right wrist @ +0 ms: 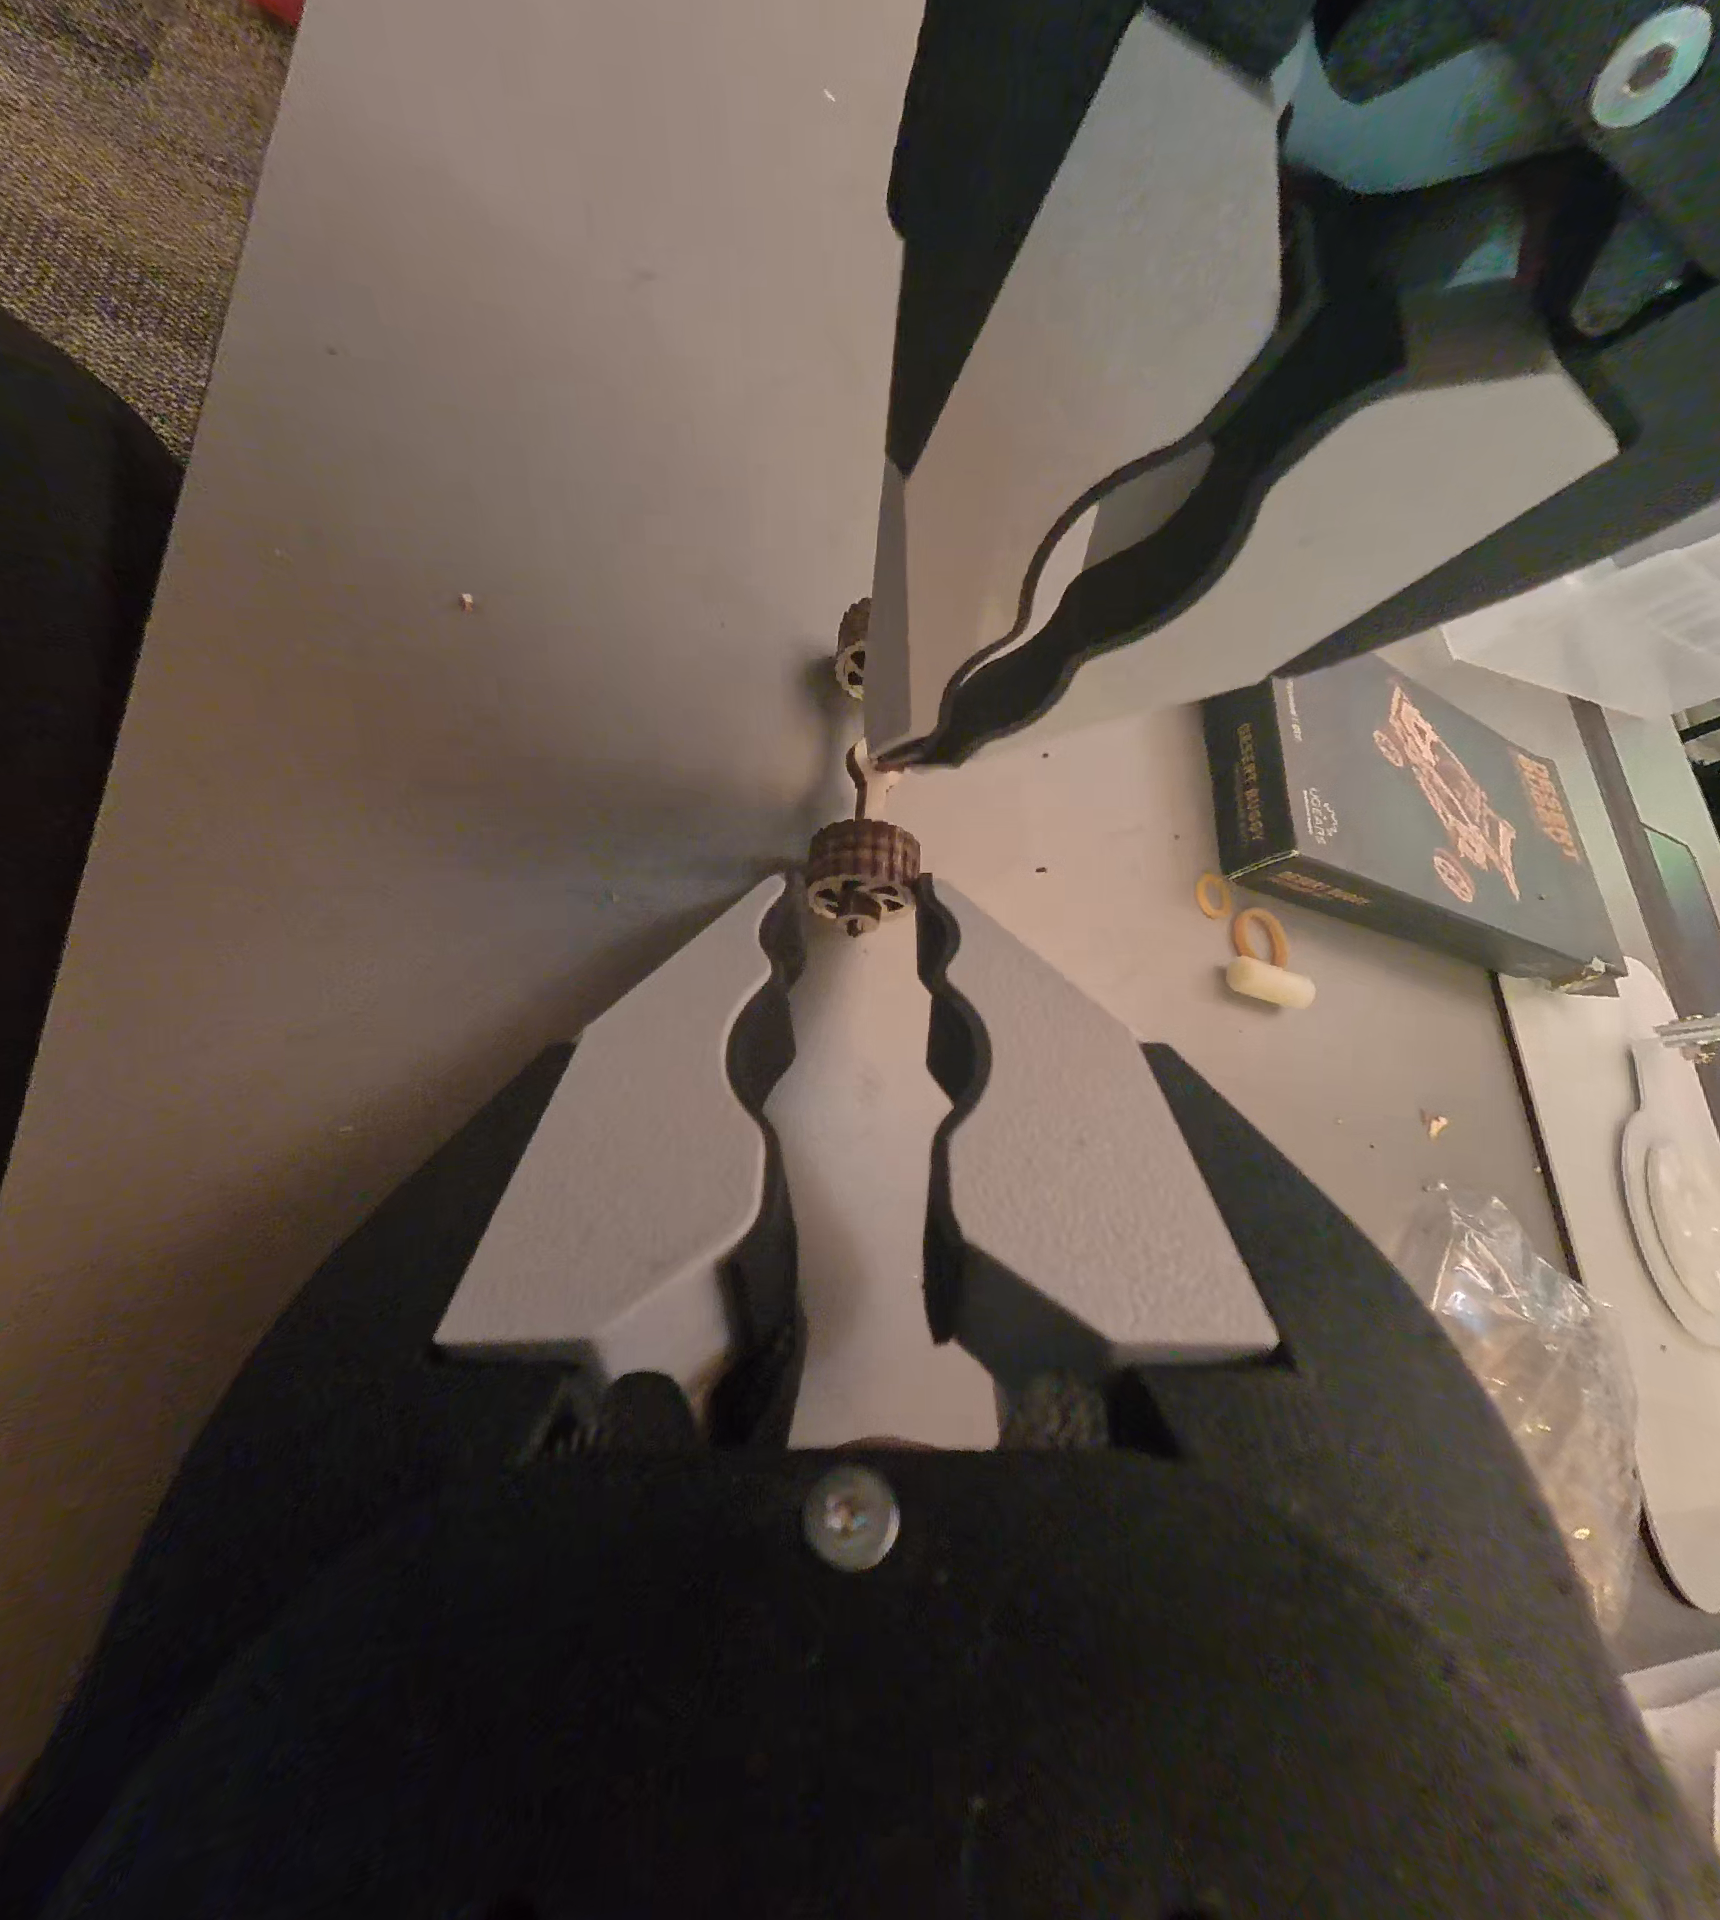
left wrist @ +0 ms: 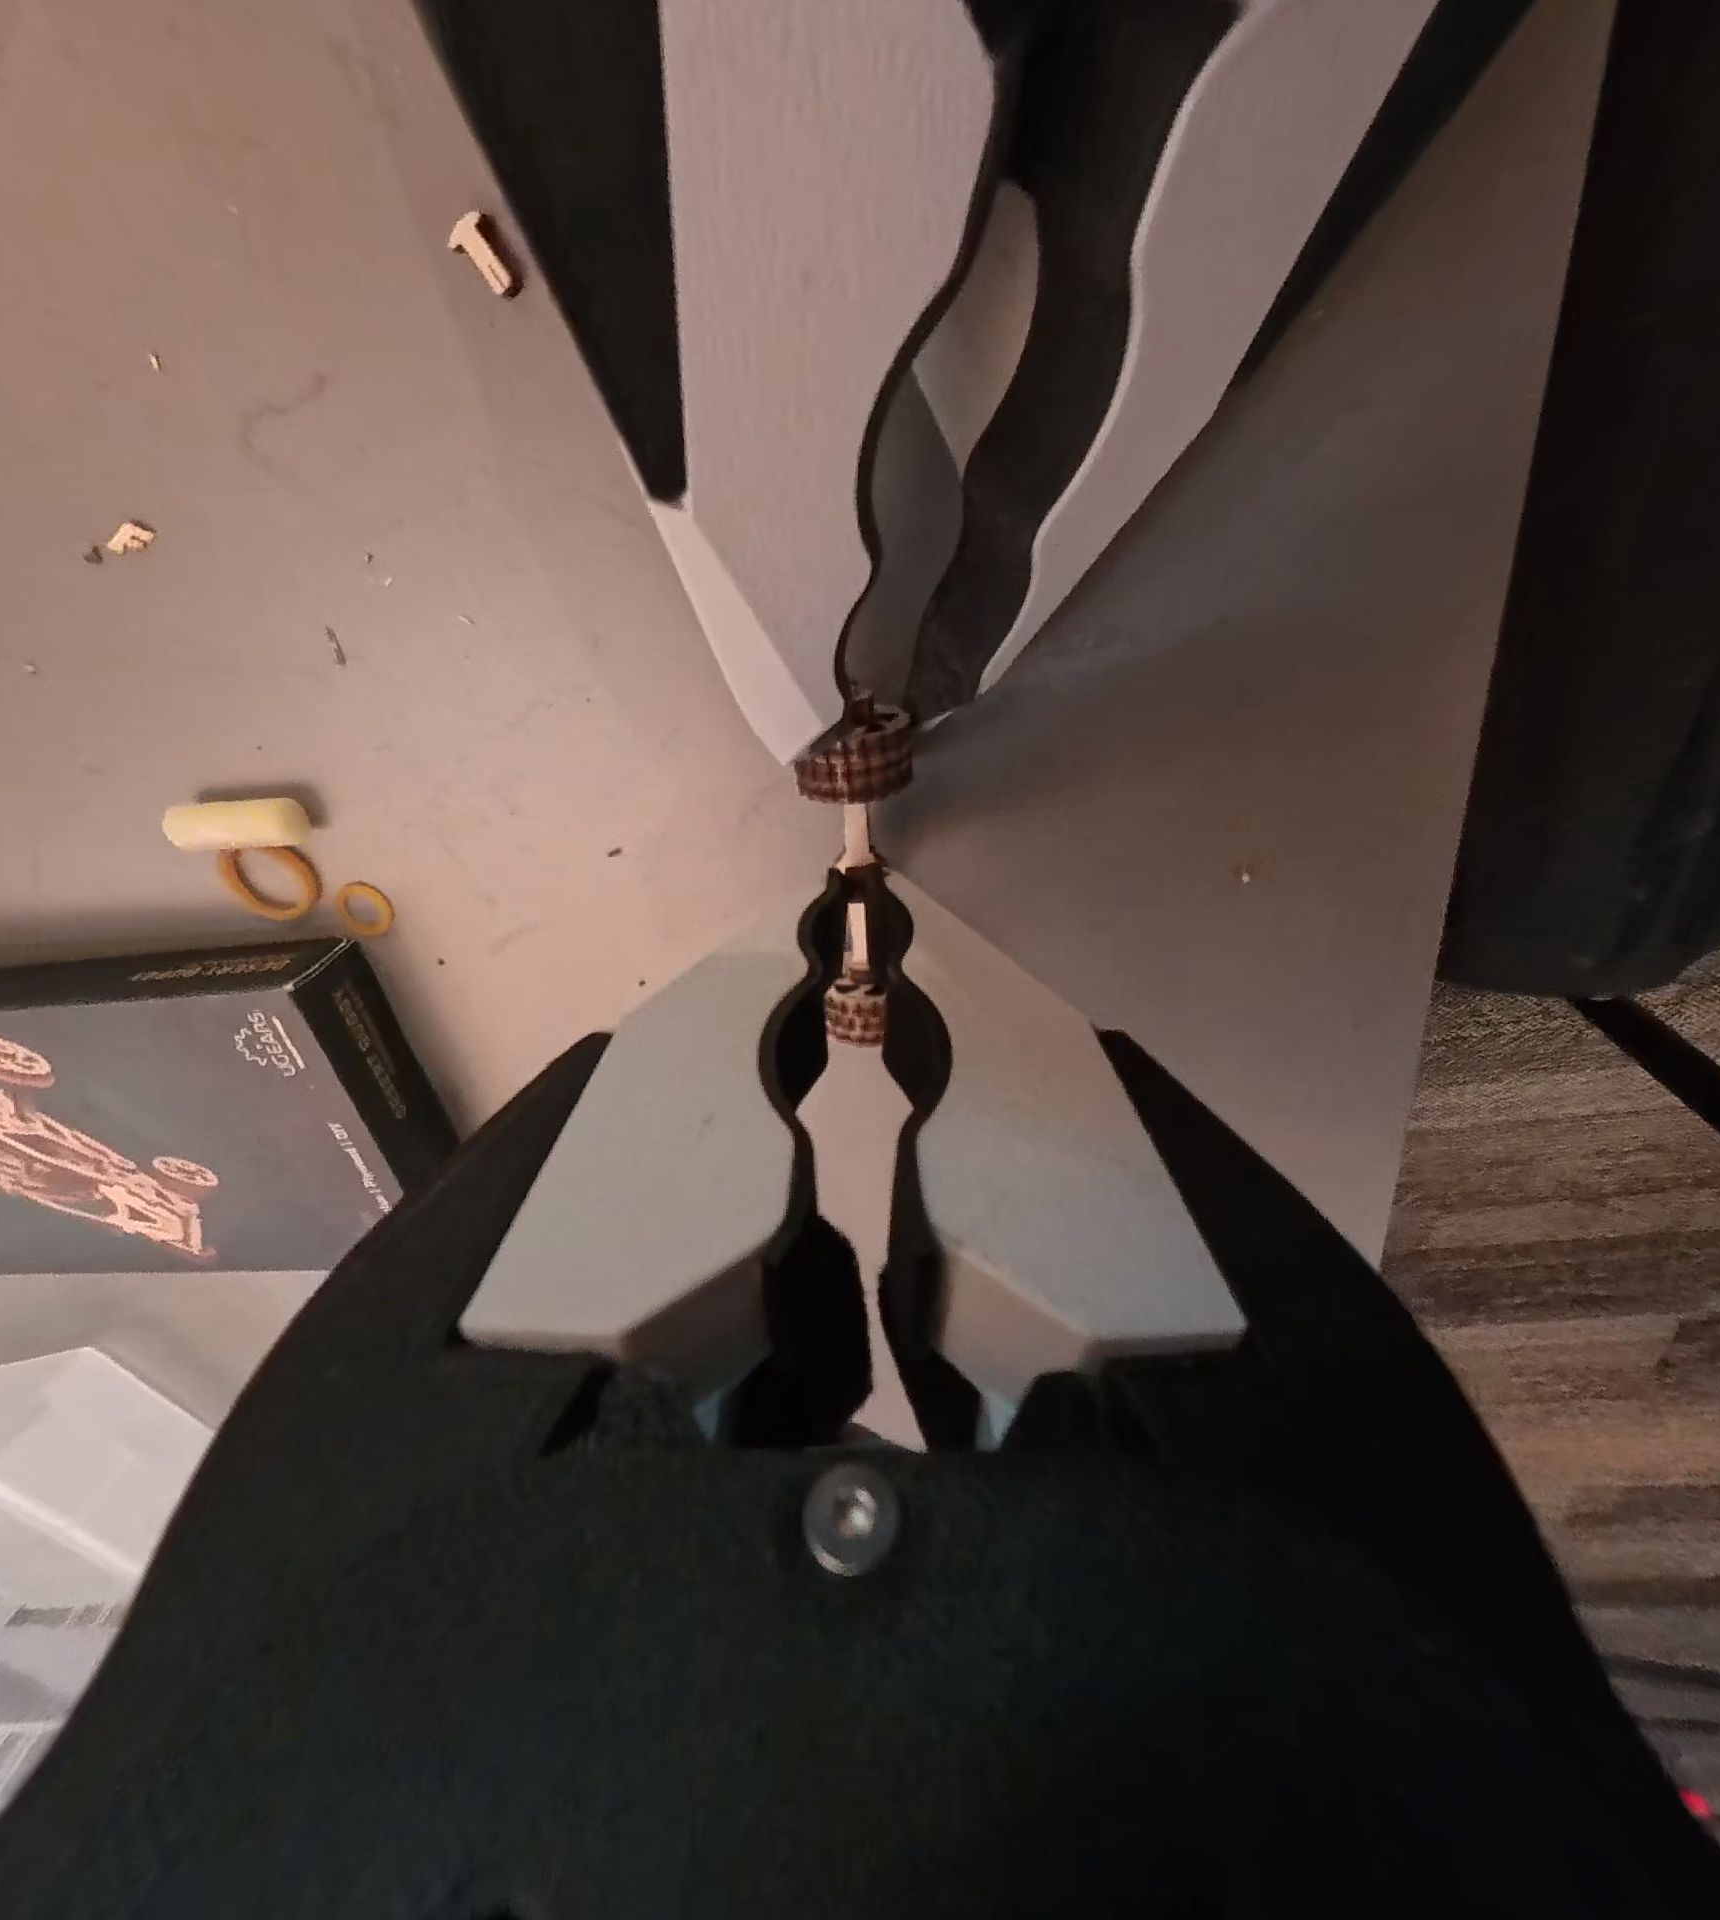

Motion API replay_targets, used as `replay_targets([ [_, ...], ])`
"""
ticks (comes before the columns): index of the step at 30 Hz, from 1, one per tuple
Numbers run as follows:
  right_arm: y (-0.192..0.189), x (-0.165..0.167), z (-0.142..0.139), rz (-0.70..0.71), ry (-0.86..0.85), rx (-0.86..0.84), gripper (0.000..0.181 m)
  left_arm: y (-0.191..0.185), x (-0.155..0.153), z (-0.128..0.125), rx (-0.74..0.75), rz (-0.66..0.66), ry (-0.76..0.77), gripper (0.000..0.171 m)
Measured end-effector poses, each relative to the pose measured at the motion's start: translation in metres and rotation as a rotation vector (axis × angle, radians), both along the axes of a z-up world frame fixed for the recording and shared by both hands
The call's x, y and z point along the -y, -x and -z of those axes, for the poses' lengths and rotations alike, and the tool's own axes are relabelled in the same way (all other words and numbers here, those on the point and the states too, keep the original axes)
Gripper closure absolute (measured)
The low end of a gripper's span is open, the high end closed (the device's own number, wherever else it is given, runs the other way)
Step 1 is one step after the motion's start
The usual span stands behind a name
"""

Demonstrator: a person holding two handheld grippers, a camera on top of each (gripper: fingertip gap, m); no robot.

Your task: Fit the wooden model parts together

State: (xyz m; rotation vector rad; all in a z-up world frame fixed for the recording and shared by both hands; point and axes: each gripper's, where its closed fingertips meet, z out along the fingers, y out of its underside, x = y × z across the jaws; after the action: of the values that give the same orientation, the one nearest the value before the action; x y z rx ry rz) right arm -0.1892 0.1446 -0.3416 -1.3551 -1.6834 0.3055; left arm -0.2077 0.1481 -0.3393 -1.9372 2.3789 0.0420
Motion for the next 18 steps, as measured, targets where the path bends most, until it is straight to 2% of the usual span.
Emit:
replay_targets([
  [8, -0.0002, 0.0001, 0.0001, -0.001, 0.006, -0.001, 0.163, 0.0016, 0.0, 0.0014, -0.008, -0.03, 0.009, 0.171],
  [18, -0.0003, -0.0005, 0.0002, 0.003, 0.013, -0.002, 0.163, -0.0001, -0.0015, 0.0016, 0.114, -0.066, 0.022, 0.171],
])
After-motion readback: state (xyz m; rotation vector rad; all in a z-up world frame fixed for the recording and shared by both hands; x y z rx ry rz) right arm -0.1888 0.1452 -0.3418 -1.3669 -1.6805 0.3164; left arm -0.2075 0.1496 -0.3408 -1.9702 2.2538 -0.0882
